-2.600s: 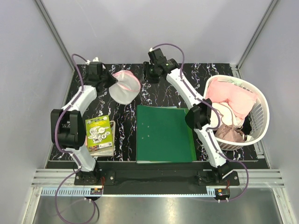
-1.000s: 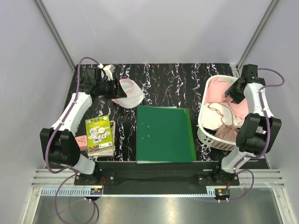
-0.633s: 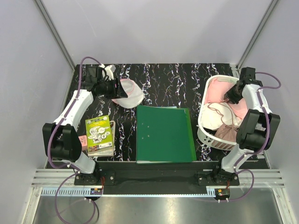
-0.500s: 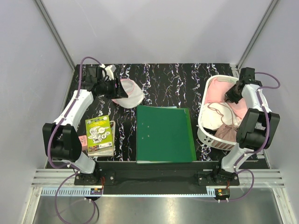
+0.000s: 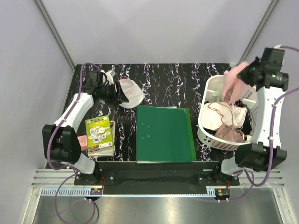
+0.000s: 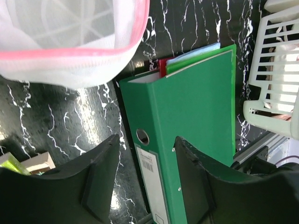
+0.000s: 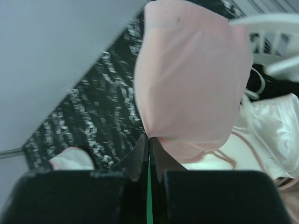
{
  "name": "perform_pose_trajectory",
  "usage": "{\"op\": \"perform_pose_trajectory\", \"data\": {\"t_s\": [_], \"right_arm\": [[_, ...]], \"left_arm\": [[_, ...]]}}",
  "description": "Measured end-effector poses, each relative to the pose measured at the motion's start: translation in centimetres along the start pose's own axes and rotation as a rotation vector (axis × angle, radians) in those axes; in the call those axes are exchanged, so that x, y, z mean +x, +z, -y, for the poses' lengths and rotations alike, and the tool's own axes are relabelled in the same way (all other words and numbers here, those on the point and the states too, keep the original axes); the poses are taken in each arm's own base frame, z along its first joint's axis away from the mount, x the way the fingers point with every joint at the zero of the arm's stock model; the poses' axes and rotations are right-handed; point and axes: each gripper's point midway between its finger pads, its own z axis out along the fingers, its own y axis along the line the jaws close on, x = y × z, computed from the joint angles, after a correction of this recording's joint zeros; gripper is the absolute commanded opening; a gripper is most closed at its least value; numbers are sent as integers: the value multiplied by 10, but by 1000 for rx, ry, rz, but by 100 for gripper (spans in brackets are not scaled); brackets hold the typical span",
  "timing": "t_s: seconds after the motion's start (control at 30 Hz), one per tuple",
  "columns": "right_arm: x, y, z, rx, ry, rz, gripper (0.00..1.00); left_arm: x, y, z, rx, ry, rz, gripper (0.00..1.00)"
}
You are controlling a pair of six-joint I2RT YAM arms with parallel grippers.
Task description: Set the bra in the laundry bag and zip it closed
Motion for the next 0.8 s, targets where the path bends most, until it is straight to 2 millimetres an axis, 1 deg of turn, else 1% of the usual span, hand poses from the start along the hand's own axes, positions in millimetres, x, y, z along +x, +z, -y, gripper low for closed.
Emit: {"op": "perform_pose_trajectory", "data": {"t_s": [0.07, 0.1, 0.13, 0.17, 0.23, 0.3, 0.37, 0.4, 0.43, 0.53, 0.6, 0.7, 0.77, 0.8], "right_arm": [[-21, -35, -29, -94, -9, 65, 0], [-28, -50, -44, -144, -16, 89, 0], [-31, -65, -58, -191, -24, 102, 0], [-33, -75, -70, -231, -33, 110, 0], [-31, -100, -100, -328, -63, 108, 0], [-28, -119, -130, -421, -97, 102, 0], [-25, -137, -159, -522, -120, 86, 0], [-23, -147, -178, -593, -126, 77, 0], [-20, -151, -188, -630, -125, 63, 0], [-5, -154, -215, -718, -113, 8, 0], [16, -149, -236, -786, -101, -61, 0], [53, -125, -265, -844, -77, -171, 0], [83, -97, -287, -862, -72, -243, 0], [95, -85, -295, -865, -75, -266, 0]], "left_arm": [[7, -1, 1, 0, -14, -7, 59], [10, -3, 2, 1, -17, -6, 59], [14, -6, 4, 2, -20, -3, 60], [16, -9, 6, 4, -21, 0, 61], [20, -17, 15, 14, -12, 16, 61], [21, -27, 27, 28, 4, 43, 61], [21, -37, 38, 42, 19, 75, 61], [22, -45, 47, 55, 24, 99, 61], [22, -49, 50, 61, 23, 112, 61], [20, -57, 55, 68, 5, 157, 61], [18, -61, 57, 65, -10, 175, 61], [14, -65, 58, 60, -24, 204, 62], [12, -68, 58, 54, -28, 220, 62], [10, -69, 58, 49, -31, 228, 62]]}}
